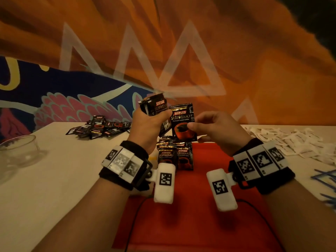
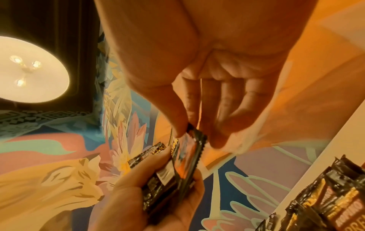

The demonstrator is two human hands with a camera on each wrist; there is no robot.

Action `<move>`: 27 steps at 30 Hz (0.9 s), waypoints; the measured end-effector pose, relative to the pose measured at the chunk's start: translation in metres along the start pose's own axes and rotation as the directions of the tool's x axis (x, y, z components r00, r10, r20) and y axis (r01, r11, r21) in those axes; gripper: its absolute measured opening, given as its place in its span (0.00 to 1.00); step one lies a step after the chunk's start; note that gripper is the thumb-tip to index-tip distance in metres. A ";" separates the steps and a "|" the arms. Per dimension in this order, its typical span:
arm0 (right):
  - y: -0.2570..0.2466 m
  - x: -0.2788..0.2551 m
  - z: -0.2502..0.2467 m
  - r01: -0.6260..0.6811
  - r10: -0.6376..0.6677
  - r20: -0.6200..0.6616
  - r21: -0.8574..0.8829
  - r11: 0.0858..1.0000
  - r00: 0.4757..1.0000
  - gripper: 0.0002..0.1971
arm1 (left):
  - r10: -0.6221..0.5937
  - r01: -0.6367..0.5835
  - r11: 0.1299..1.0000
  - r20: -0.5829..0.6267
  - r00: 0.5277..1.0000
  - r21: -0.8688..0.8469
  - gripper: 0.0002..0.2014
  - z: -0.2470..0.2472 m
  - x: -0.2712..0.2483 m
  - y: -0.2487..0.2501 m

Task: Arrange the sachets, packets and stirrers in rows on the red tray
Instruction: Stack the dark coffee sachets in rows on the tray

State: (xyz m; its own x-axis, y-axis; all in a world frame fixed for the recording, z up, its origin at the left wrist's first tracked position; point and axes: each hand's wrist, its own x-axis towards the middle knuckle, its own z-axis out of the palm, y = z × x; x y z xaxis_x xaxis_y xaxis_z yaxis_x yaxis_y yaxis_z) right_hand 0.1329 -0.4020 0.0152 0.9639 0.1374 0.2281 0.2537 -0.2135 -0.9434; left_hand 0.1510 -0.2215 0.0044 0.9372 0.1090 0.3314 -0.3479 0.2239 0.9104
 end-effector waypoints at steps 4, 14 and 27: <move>0.009 0.005 -0.001 -0.033 0.031 -0.020 -0.112 0.993 0.999 0.05 | -0.076 0.076 0.997 0.025 0.997 0.002 0.08 -0.006 0.006 0.002; 0.040 0.013 -0.008 -0.470 0.532 0.063 -0.390 0.792 0.844 0.05 | -0.276 0.266 0.930 -0.002 0.961 -0.253 0.09 -0.036 0.025 0.008; 0.044 0.016 0.015 -0.527 0.611 0.040 -0.462 0.713 0.791 0.04 | -0.303 0.282 0.904 -0.018 0.953 -0.321 0.14 -0.038 0.024 0.013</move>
State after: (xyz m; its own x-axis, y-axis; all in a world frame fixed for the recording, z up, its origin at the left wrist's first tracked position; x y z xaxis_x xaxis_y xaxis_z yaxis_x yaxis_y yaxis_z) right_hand 0.1579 -0.3948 -0.0267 0.9140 0.0173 -0.4053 -0.2897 -0.6716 -0.6819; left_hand 0.1682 -0.1795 0.0151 0.9979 0.0538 0.0349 -0.0586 0.5444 0.8368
